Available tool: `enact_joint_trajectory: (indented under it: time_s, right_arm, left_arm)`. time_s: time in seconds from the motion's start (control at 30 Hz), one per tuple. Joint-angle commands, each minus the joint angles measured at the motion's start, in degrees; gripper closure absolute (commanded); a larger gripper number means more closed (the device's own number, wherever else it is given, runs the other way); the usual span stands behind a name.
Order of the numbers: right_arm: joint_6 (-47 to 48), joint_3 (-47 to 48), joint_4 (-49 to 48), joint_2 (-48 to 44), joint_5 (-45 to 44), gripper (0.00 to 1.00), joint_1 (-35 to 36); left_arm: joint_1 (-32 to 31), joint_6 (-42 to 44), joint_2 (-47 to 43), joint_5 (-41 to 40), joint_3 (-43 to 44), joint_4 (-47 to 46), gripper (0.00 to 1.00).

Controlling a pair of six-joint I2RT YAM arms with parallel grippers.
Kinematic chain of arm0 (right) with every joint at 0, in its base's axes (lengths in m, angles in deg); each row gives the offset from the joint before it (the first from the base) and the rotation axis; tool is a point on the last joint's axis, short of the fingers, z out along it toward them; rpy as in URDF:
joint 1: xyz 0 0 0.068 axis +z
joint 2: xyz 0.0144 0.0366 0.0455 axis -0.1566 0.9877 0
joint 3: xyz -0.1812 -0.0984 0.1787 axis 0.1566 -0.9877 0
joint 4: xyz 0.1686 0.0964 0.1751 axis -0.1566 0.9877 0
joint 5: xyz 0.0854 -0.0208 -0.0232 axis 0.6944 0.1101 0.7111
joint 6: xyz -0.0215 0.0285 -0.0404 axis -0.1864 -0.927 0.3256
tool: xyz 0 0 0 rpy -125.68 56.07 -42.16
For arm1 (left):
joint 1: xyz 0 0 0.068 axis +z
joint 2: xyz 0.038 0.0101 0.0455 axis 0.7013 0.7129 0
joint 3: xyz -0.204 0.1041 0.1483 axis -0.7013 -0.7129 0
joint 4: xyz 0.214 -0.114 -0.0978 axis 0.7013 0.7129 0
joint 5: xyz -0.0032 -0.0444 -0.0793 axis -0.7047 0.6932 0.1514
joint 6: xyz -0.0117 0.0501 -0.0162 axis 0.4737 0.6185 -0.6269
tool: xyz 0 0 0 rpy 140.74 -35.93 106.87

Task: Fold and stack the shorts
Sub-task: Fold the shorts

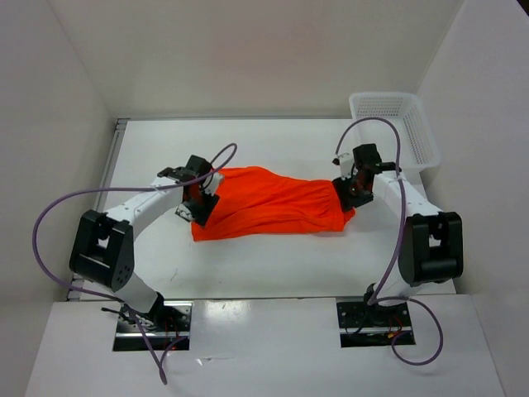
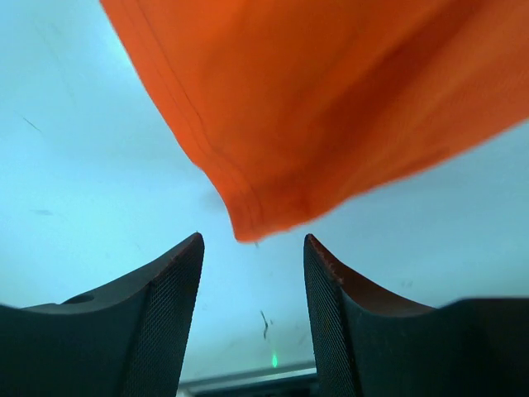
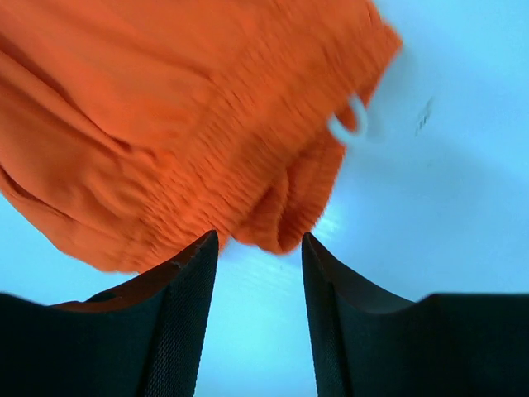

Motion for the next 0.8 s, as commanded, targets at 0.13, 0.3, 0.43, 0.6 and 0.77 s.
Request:
enact_joint_trajectory:
  time_s: [0.13,0.3,0.43,0.6,0.77]
  right_arm:
    - [-0.74,-1.88,0.42,1.50,7.92,0.28,-5.28]
    - [-0.22,-0.83,-3.09,5.29,11.00,0.18,-5.99]
    - [-0.22,-2.22,-6.08,7.66,9.42,0.17,-5.38]
    - [-0.74,-3.64,-8.98,10.64,8.80,0.32,-3.09]
    - [-2.85,-4.87,-11.10,11.79,6.88,0.62,-2.57]
  left_arm:
    - [-1.45,1.23,-1.03,1.22,-7.58,2.15,0.32]
    - [-1.98,1.23,0.47,2.45,-4.24,2.15,0.31]
    - [-2.51,1.23,0.47,1.83,1.10,2.93,0.31]
    - [-5.14,1.23,2.57,6.65,13.67,2.94,0.31]
    - [-9.62,1.23,13.20,13.76,23.61,-0.13,0.30]
